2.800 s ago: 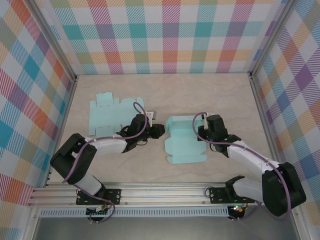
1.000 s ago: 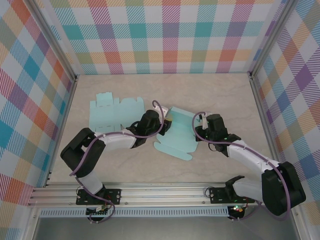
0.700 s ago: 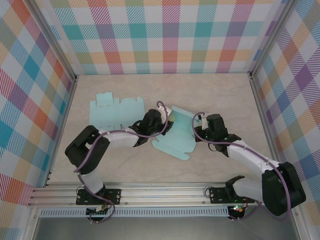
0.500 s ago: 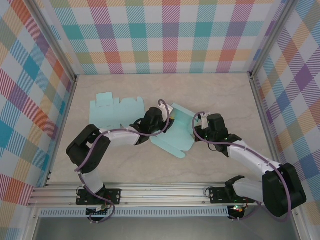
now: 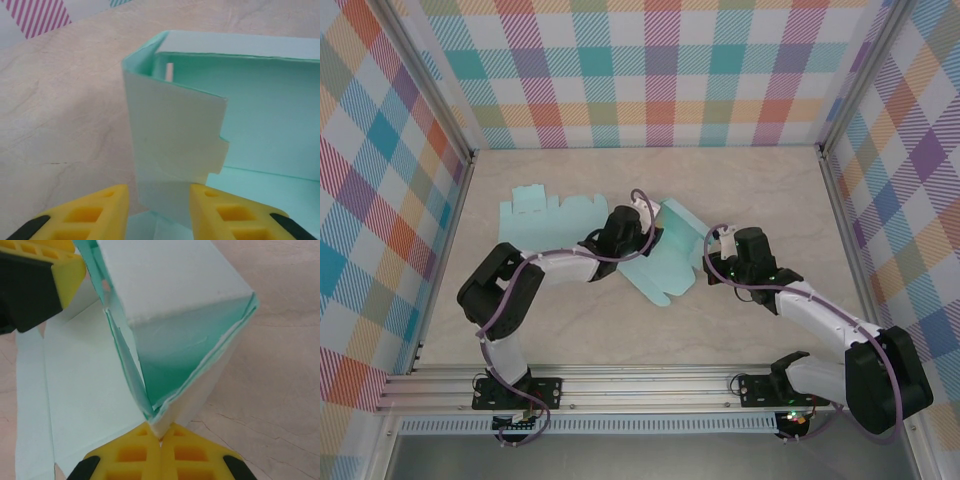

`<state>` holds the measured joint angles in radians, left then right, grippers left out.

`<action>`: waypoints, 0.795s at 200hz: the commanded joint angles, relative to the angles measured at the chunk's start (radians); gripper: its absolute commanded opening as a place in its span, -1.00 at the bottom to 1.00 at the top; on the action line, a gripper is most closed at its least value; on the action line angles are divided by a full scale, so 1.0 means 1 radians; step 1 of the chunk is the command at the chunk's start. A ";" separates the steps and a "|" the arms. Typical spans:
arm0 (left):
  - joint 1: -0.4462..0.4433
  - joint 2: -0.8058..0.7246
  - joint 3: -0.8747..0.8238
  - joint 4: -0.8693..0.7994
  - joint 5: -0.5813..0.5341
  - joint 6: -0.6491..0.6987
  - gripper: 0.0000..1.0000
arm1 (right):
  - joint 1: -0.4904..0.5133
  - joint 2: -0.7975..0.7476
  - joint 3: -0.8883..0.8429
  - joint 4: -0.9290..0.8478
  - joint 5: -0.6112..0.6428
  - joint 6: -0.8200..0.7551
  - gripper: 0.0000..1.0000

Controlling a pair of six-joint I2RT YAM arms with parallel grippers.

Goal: Fold the paper box

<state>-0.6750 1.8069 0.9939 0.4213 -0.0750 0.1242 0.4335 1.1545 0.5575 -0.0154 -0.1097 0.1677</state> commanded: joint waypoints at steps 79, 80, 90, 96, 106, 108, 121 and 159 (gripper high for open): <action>0.083 -0.141 -0.079 0.108 0.244 -0.054 -0.14 | 0.007 -0.047 -0.002 0.024 0.003 -0.018 -1.00; 0.083 -0.148 -0.083 0.106 0.247 -0.054 -0.14 | 0.007 -0.047 -0.002 0.024 0.005 -0.018 -1.00; 0.083 -0.214 -0.106 0.075 0.285 -0.053 -0.03 | 0.007 -0.051 -0.007 0.030 0.010 -0.015 -1.00; 0.083 -0.256 -0.118 0.049 0.300 -0.054 0.02 | 0.007 -0.053 -0.009 0.035 0.010 -0.014 -1.00; 0.083 -0.324 -0.134 0.006 0.302 -0.060 0.09 | 0.008 -0.056 -0.011 0.042 0.002 -0.014 -1.00; 0.083 -0.341 -0.137 -0.003 0.299 -0.062 0.09 | 0.007 -0.057 -0.011 0.042 0.001 -0.014 -1.00; 0.086 -0.428 -0.155 -0.056 0.231 -0.071 0.18 | 0.007 -0.062 -0.011 0.043 -0.016 -0.020 -1.00; 0.198 -0.544 -0.110 -0.233 0.069 -0.165 0.21 | 0.008 -0.081 0.008 0.008 -0.065 -0.037 -1.00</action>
<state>-0.5587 1.2892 0.8608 0.3290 0.0910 0.0311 0.4339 1.1042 0.5552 -0.0006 -0.1249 0.1623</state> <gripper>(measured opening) 0.600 0.062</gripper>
